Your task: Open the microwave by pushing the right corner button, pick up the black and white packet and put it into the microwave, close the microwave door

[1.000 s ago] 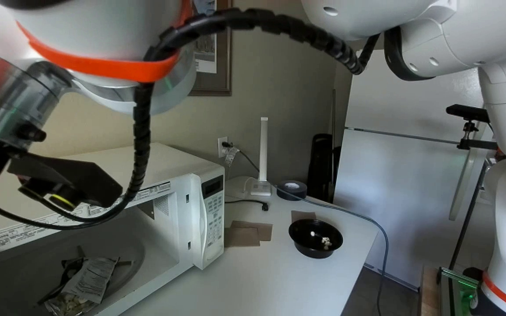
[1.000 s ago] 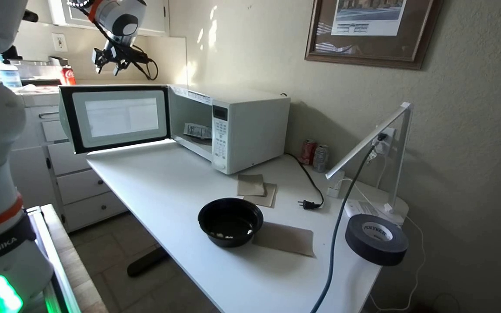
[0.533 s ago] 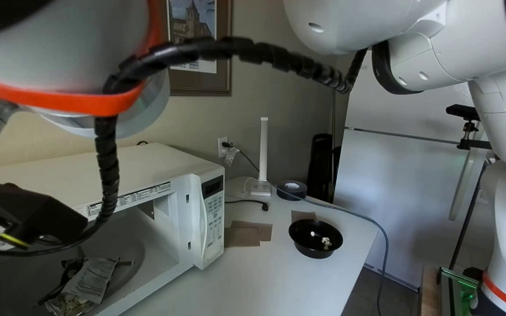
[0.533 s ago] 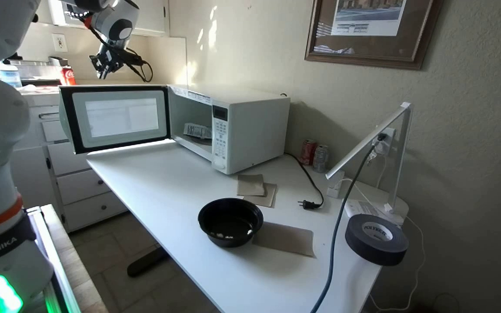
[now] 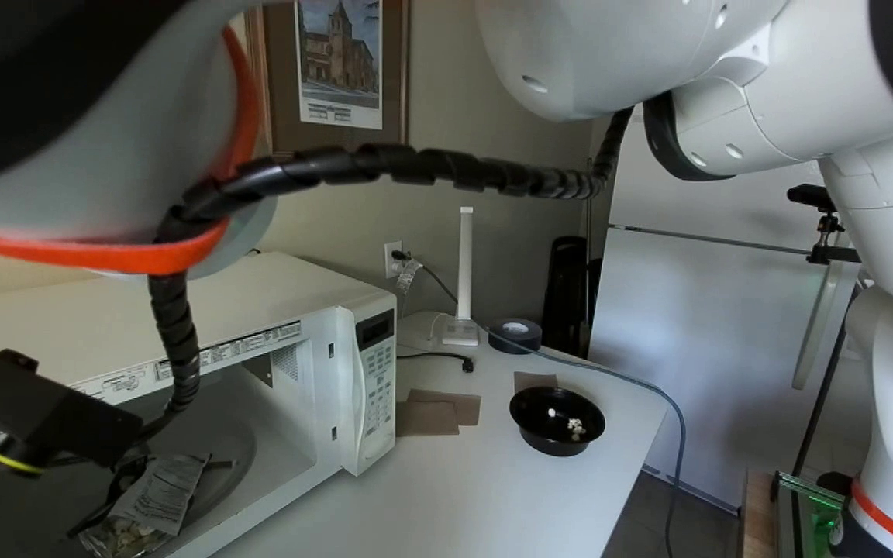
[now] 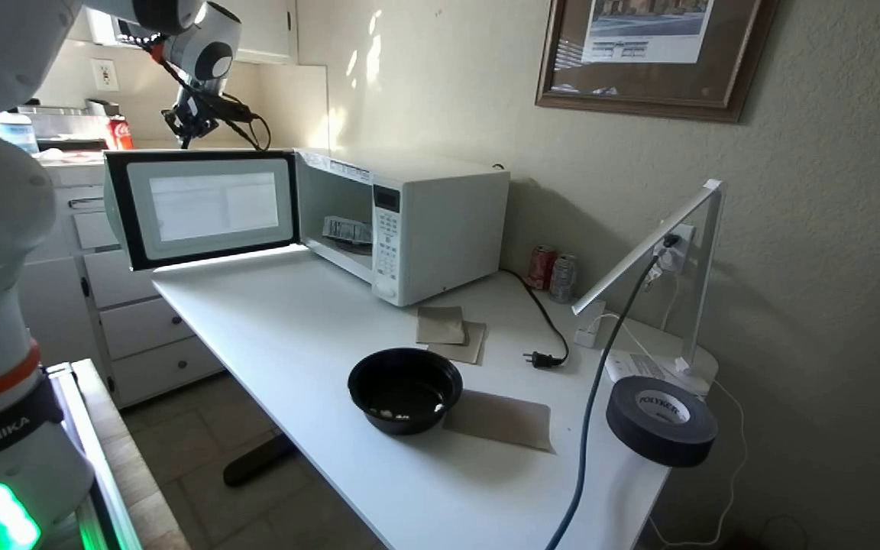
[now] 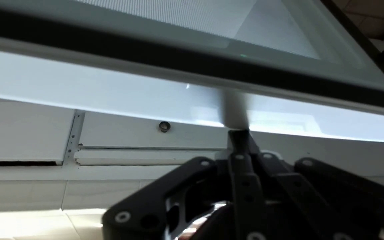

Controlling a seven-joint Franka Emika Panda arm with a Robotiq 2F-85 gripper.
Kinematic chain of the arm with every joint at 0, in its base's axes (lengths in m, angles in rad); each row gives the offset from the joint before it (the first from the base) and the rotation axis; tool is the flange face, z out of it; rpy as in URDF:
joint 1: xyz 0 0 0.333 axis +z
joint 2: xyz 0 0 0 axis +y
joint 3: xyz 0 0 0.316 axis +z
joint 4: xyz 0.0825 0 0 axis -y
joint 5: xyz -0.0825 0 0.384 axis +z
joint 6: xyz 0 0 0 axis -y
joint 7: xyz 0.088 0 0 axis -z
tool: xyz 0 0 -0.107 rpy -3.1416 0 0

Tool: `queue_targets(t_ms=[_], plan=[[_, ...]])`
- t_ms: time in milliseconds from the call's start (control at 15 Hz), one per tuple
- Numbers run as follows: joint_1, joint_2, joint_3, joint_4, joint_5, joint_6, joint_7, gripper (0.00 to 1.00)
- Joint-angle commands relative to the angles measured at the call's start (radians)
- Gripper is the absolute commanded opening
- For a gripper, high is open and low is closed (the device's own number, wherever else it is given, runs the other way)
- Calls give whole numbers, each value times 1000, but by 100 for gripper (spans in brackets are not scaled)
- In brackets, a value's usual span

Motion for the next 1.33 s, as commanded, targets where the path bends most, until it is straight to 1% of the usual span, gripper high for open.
queue_targets(t_ms=[0,267,667,867,1267], plan=[[20,8,-29,35,-66,-69,65,0],[15,-9,-51,35,-110,-145,114,0],[9,-51,-96,0,-135,-222,193,0],[5,-86,-124,-21,-145,-272,272,0],[6,-150,-185,-61,-199,-372,426,0]])
